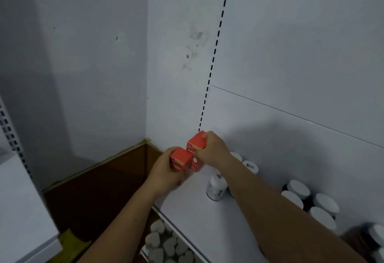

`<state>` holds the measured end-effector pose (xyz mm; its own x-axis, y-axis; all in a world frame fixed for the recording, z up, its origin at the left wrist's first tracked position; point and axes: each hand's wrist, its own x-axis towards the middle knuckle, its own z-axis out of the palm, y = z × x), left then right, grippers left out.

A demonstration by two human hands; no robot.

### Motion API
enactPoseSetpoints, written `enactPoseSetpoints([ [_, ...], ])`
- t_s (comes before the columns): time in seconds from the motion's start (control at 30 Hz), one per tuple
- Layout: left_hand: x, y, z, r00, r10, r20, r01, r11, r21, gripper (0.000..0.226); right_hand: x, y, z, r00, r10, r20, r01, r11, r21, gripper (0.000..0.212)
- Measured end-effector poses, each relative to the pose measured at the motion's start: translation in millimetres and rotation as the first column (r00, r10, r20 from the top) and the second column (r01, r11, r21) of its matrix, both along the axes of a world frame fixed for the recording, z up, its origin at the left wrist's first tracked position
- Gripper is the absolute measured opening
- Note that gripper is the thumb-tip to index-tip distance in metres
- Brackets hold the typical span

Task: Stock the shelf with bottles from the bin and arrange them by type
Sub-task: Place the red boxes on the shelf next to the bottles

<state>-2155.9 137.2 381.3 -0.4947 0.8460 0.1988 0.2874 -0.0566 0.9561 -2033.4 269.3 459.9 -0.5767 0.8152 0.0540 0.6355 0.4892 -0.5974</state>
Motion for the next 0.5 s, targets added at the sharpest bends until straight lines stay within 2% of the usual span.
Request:
enactPoseSetpoints([
  [0.17,-1.8,13.2,-2.2,0.999,-0.01,0.039,0.01,1.0,0.007,0.065,-7.2,10.1,-12.0,0.997,0.029,0.071,-0.027,0.999,-0.024,0.038],
  [0.27,-1.8,19.0,-4.1,0.998,-0.016,0.055,0.015,1.0,0.013,0.065,-11.6,15.6,-18.2,0.996,0.047,0.072,-0.048,0.999,0.017,0.013],
  [0.5,1.6,29.0,-0.8,0.997,-0.028,0.077,0.026,0.999,0.034,0.064,-10.6,18.6,-25.0,0.998,0.069,-0.006,-0.069,0.997,-0.03,0.012],
])
